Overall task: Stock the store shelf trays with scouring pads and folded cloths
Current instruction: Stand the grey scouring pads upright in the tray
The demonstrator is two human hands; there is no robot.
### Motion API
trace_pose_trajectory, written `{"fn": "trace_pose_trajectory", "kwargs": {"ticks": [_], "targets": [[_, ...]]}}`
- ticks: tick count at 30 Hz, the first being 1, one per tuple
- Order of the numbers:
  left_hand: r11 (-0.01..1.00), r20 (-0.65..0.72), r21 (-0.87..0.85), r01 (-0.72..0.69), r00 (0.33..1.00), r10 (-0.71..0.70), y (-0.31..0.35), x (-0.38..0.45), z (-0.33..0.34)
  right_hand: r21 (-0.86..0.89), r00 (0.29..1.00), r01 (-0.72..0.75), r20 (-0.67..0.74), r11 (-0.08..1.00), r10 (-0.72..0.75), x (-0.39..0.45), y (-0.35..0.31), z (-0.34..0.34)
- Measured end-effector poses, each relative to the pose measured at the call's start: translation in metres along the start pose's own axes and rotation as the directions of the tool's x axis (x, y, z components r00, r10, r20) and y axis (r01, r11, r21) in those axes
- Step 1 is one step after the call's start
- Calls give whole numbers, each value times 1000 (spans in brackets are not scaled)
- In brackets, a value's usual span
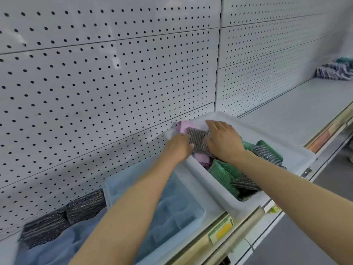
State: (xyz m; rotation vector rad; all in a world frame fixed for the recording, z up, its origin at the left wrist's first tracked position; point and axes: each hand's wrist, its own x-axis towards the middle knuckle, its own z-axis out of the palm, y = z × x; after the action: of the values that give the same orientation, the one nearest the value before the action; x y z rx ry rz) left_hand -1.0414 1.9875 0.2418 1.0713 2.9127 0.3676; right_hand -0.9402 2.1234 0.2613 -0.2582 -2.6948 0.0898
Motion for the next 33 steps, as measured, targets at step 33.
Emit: {"fn": "trace_pose_trajectory", "kwargs": {"ticks": [33], "targets": [[815, -300, -563, 136, 885, -355, -89, -23, -42, -20, 912, 248, 343, 969, -226, 102, 30, 90]]}}
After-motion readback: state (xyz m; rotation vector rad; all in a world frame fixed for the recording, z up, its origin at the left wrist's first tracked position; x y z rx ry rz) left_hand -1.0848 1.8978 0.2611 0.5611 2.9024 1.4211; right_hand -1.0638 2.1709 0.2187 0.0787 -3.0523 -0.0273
